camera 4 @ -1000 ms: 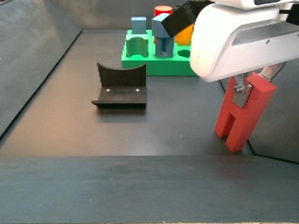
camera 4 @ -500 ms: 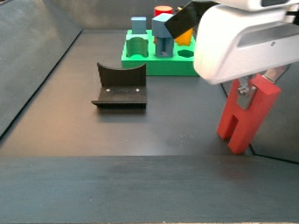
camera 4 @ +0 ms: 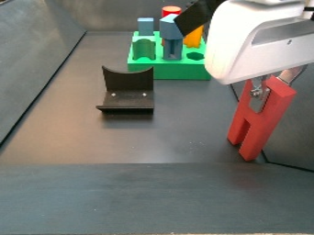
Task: Pick up the double-square object. Move up. Move to above the board. Insert the double-square object.
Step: Move up, then move to above the board.
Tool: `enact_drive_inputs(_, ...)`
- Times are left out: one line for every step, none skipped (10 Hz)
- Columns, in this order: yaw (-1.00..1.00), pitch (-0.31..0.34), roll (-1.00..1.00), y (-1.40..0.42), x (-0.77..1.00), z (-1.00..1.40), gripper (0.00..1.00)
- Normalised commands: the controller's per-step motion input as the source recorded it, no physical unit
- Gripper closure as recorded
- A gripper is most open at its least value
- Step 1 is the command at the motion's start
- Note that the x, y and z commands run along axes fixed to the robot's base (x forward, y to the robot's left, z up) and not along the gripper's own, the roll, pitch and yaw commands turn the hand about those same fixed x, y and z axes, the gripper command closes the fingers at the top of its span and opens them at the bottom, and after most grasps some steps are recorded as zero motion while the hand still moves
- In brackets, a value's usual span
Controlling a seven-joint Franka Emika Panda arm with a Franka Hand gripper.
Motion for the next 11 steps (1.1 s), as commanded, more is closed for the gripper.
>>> enact_drive_inputs(0.0,0.0,0.0,0.0,0.0,0.83,1.0)
enact_drive_inputs(0.04,0.041,0.0,0.0,-0.03,0.75,1.0)
enact_drive_inputs(0.04,0.051,0.01,0.0,-0.04,0.69,1.0)
enact_drive_inputs(0.03,0.073,0.05,0.0,-0.02,0.5,1.0)
enact_drive_inputs(0.03,0.082,0.06,0.0,-0.02,0.42,1.0)
enact_drive_inputs(0.02,0.089,0.06,0.0,-0.01,0.25,1.0)
enact_drive_inputs(-0.17,0.023,0.15,0.16,-0.22,1.0,1.0)
enact_drive_inputs(-0.15,0.015,0.12,0.16,-0.23,1.0,1.0)
enact_drive_inputs(-0.13,0.005,0.1,0.14,-0.22,1.0,1.0)
enact_drive_inputs(-0.08,0.003,0.07,0.11,-0.19,1.0,1.0)
enact_drive_inputs(-0.04,0.015,0.06,0.1,-0.18,1.0,1.0)
